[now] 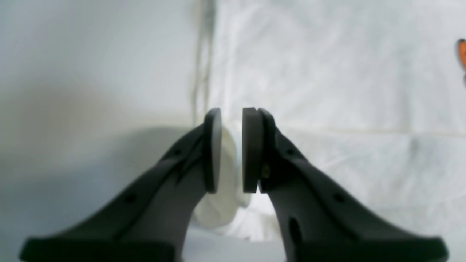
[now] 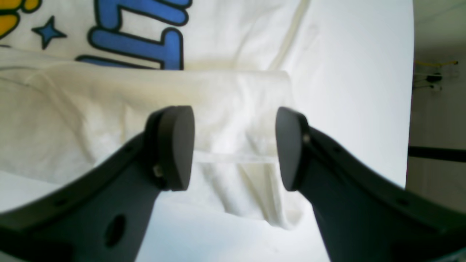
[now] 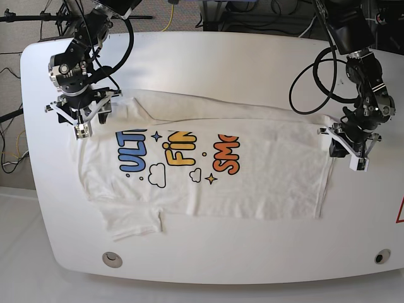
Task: Fold the T-shirt properly
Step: 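Hold the shirt edge with both grippers and adjust the grip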
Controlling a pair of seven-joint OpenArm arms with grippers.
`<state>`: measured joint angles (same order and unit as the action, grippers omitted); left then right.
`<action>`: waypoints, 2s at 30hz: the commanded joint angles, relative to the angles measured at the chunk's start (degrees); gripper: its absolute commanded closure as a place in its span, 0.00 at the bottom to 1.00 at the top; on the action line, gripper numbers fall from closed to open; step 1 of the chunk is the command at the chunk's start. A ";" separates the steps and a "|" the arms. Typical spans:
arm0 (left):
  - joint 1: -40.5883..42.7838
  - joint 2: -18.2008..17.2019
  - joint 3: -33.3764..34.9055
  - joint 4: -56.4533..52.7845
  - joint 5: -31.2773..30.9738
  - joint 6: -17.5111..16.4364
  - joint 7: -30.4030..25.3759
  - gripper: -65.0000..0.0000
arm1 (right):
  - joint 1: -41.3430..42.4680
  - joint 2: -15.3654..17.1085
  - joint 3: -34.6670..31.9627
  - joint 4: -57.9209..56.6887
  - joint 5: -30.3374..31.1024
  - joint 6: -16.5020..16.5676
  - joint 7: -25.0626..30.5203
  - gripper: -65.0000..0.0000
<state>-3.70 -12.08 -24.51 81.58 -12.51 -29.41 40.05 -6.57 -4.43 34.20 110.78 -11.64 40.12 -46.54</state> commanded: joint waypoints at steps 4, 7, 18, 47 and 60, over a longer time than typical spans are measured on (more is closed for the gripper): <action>-3.36 -1.15 1.06 -0.05 -0.75 0.67 0.28 0.81 | 0.11 0.50 -0.16 0.31 1.00 -0.12 1.22 0.47; -3.89 -1.25 1.78 -0.15 -0.73 0.72 0.98 0.75 | -0.13 0.50 -0.19 -0.04 1.08 -0.12 1.26 0.47; -3.02 -2.71 3.06 0.88 -0.53 0.66 1.60 0.74 | -2.42 0.67 -1.12 -1.30 1.84 -0.12 1.60 0.47; 4.94 -3.11 1.61 -0.55 -0.13 0.37 -5.08 0.83 | -0.29 4.48 -0.99 -5.10 1.63 -0.12 2.93 0.46; 9.11 -3.18 4.75 -0.45 0.38 0.36 -3.32 0.82 | -0.24 5.91 -1.43 -6.58 1.70 -0.12 3.47 0.72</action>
<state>4.89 -14.68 -19.92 80.31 -12.10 -28.88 36.21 -7.51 0.73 32.64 103.39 -10.28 40.14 -44.12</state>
